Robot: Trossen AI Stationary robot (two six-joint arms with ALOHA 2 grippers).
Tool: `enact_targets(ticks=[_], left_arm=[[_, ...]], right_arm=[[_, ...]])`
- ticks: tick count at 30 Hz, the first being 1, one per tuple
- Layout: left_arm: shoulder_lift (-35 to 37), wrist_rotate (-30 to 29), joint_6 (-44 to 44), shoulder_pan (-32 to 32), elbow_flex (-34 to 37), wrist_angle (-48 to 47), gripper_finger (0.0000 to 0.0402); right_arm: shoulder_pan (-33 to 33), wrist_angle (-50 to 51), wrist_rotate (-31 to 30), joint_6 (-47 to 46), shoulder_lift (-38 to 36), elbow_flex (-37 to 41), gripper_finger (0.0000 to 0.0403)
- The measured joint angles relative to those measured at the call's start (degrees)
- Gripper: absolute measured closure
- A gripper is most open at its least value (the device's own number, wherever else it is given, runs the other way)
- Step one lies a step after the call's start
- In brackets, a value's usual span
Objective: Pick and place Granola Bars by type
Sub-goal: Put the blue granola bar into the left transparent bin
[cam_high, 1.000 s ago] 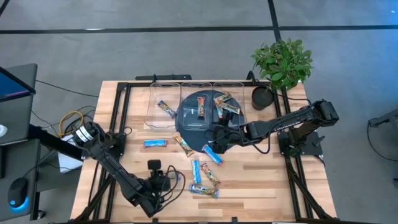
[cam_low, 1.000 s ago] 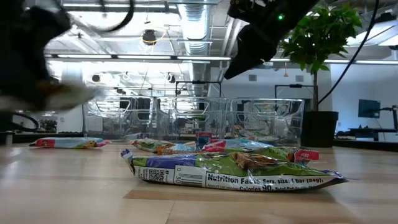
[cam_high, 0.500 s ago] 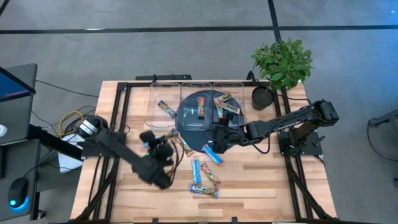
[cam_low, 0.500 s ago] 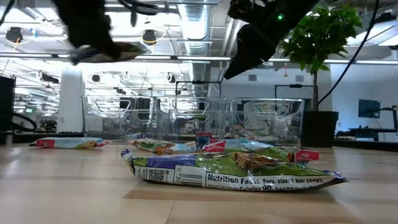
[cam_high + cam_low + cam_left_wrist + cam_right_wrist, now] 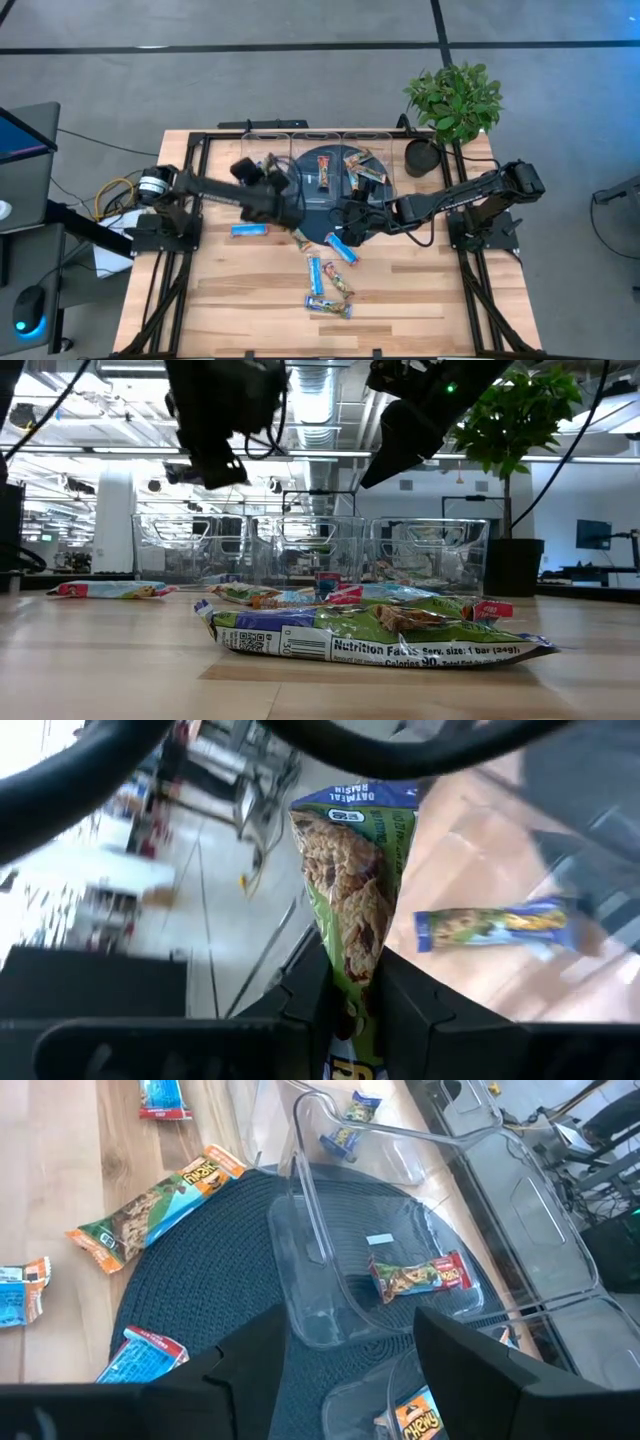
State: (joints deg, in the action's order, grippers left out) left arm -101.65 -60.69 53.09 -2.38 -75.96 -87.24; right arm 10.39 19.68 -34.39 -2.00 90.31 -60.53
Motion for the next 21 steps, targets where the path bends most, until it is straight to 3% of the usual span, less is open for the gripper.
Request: enact_targets(ticks=[9,13,21], left_arm=[[0.00,4.87,-3.17,10.64,0.00,10.52,0.0343],[0.00,9.41,-8.15,14.20,0.00,16.24,0.0343],[0.00,11.38,-17.23,19.63,0.44,23.29,0.0343]], right_arm=[[0.00,0.02,-0.01,-0.28,0.01,0.00,0.0188],[-0.02,0.03,-0.03,-0.66,0.01,0.00,0.0188],[-0.02,1.02,-0.02,-1.00,0.01,0.00,0.0188]])
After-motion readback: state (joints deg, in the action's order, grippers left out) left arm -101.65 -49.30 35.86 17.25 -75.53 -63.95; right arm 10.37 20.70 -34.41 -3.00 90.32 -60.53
